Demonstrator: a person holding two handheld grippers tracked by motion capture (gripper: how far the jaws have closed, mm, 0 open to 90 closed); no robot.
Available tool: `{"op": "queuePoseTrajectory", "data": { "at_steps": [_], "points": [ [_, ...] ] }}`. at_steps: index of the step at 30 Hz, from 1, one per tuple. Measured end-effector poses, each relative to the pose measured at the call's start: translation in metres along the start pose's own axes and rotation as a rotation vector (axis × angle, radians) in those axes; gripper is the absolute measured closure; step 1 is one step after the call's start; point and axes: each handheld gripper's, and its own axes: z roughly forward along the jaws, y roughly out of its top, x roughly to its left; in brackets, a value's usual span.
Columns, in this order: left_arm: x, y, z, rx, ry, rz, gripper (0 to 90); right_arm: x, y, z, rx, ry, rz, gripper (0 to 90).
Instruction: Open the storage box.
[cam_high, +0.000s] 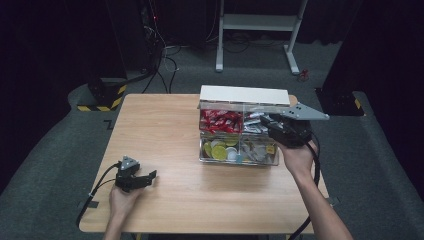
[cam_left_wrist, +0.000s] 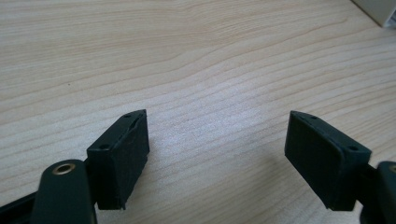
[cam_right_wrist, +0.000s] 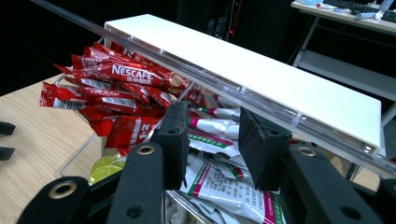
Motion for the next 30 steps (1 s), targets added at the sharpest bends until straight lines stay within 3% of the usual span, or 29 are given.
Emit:
{"op": "queuePoseTrajectory", "data": {
  "at_steps": [3,10,21,30],
  "points": [
    [-0.004,0.002,0.001,0.004,-0.018,-0.001,24.7,-0.002,0.002,0.002,0.001,-0.004,0.006,62.1],
    [-0.017,0.013,-0.004,-0.020,-0.041,0.042,25.2,-0.005,0.005,0.005,-0.006,-0.012,0.021,61.9],
    [-0.033,0.034,-0.019,-0.106,-0.070,0.082,26.0,-0.007,0.005,0.009,0.000,-0.016,0.022,61.5],
    [-0.048,0.057,-0.027,-0.170,-0.100,0.088,30.1,-0.007,0.005,0.010,0.005,-0.013,0.029,61.5]
  ]
}}
